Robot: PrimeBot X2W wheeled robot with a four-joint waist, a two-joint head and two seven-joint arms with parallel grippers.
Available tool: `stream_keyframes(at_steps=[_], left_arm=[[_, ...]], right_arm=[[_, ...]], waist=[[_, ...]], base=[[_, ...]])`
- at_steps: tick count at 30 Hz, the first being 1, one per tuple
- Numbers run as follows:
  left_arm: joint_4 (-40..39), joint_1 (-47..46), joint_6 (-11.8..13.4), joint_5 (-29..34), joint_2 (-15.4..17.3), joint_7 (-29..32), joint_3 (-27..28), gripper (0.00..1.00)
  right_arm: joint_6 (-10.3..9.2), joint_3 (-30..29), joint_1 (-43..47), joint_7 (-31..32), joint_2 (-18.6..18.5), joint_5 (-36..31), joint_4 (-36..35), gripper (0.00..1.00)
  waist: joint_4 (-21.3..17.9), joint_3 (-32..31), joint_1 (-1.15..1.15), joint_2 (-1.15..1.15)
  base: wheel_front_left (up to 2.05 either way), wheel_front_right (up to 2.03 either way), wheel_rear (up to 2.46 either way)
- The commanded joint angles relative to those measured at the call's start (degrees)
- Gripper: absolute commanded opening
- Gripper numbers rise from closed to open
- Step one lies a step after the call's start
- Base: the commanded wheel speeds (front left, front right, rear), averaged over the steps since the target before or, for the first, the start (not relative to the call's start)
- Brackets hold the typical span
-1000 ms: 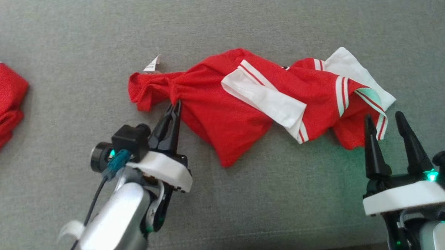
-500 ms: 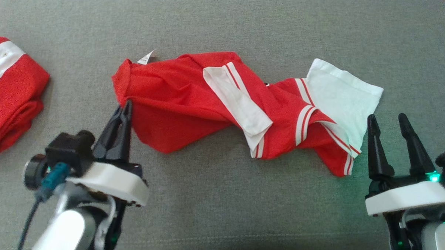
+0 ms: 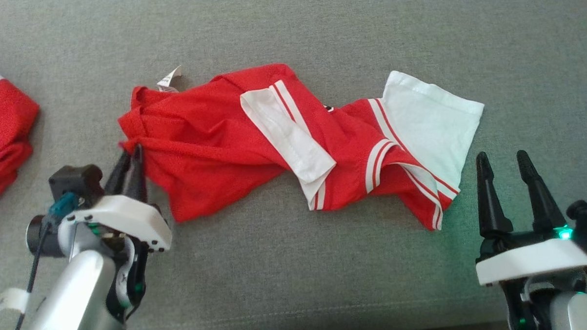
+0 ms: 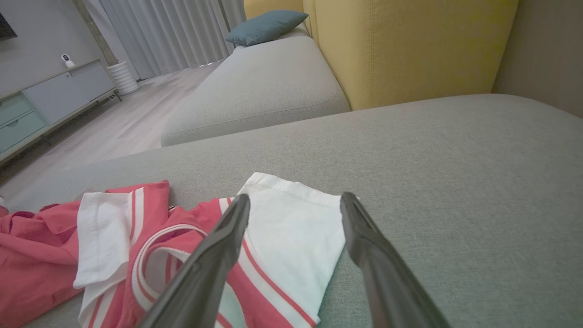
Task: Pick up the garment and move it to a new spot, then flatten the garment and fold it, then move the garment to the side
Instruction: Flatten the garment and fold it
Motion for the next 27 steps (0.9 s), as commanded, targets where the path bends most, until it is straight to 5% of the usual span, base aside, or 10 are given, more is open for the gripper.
stream_keyframes(at_steps=[1, 8, 27], left_arm=[[-0.4, -2.1, -0.3, 0.1, 0.6, -1.9, 2.8, 1.00], [-0.6, -0.1, 2.7, 4.0, -0.8, -11.3, 3.7, 1.00], [-9.9, 4.7, 3.3, 11.3, -2.9, -12.5, 0.3, 1.00]], right_arm=[[0.23, 1.4, -1.7, -0.3, -0.5, -0.3, -2.0, 1.00], [0.23, 2.4, -1.9, -0.6, -1.5, -2.5, -3.4, 1.00], [0.23, 3.0, -0.4, 1.5, -2.7, -3.6, -4.9, 1.00]], waist=[[-0.1, -0.1, 0.00, 0.00], [0.5, -1.2, 0.00, 0.00], [2.4, -3.9, 0.00, 0.00]], base=[[0.00, 0.00, 0.00], [0.00, 0.00, 0.00], [0.00, 0.00, 0.00]])
